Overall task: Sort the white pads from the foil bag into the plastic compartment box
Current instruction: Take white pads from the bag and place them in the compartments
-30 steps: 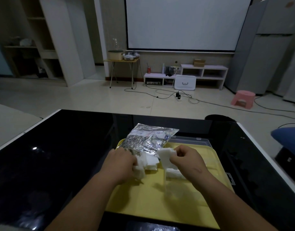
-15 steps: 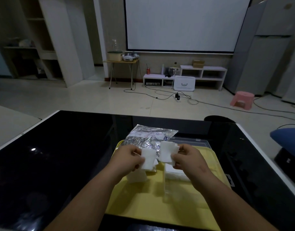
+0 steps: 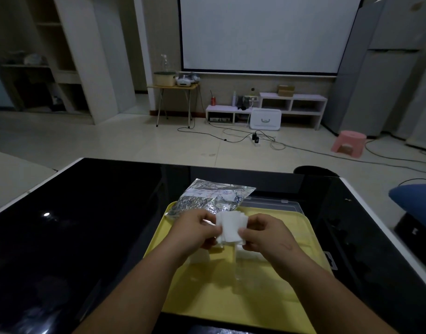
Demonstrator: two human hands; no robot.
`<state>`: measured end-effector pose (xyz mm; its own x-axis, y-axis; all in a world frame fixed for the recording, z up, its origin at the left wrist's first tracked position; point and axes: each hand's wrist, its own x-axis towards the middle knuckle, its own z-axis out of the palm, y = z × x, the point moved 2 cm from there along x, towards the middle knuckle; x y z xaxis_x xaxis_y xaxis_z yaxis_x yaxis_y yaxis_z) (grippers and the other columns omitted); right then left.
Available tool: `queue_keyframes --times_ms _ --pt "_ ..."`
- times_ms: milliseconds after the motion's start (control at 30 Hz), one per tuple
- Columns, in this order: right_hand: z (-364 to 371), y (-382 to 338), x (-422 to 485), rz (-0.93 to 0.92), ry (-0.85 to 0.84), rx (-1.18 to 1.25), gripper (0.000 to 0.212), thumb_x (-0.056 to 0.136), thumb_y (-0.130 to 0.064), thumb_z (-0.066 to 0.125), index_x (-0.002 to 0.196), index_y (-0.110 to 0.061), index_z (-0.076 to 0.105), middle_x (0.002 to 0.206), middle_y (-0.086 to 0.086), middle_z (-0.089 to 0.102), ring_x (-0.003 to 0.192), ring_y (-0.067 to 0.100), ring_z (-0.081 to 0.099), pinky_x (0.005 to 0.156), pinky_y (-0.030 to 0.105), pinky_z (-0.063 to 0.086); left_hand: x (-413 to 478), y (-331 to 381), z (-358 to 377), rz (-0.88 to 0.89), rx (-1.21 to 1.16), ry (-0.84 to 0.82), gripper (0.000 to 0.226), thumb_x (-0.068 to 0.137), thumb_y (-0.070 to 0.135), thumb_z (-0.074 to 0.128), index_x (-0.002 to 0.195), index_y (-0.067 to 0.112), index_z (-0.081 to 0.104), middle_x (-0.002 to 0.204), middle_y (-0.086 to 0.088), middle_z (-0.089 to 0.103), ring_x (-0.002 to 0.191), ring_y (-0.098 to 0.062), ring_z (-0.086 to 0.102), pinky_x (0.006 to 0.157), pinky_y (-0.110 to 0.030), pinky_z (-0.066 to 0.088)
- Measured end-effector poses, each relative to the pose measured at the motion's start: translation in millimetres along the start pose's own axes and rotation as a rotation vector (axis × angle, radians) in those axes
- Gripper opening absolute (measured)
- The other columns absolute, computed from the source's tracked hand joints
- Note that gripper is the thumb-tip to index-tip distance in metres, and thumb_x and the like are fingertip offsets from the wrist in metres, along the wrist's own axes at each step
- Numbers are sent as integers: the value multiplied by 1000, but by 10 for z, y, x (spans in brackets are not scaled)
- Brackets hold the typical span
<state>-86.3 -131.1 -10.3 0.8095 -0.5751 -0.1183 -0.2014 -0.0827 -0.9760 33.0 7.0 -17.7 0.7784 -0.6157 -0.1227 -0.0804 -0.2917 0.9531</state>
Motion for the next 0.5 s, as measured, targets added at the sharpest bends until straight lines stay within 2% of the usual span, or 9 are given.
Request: queue_keyframes --times_ms 133,200,300,400,500 --pt "4 7 4 17 24 2 16 84 -3 70 98 -4 62 95 17 69 89 35 70 71 36 61 -27 29 43 -1 -8 -29 7 88 2 67 87 9 64 64 -6 67 55 -14 65 52 -25 52" --pt "1 9 2 24 17 -20 17 84 -5 70 98 -3 61 94 19 70 82 31 69 67 35 58 -33 30 61 -1 -19 -42 6 89 1 65 89 8 65 68 -9 67 56 -15 65 53 -25 53" --pt "-10 5 -3 31 3 -39 18 84 -6 70 98 -3 59 90 19 71 69 20 61 58 29 49 -32 35 73 5 -38 -56 5 90 -1 63 94 2 65 68 -12 65 56 -17 64 52 -26 53" --pt "-54 13 -8 46 12 -33 20 81 -4 70 97 -3 56 81 15 67 64 18 53 55 29 44 -29 64 122 -1 -51 -66 7 91 -1 62 97 0 66 71 -15 64 55 -17 62 52 -27 54" --pt "-112 16 -7 47 34 -15 21 79 -1 69 92 -4 52 81 12 63 64 18 50 54 28 42 -10 89 195 -34 -148 -75 11 96 9 59 93 2 67 70 -13 64 53 -18 59 54 -31 54"
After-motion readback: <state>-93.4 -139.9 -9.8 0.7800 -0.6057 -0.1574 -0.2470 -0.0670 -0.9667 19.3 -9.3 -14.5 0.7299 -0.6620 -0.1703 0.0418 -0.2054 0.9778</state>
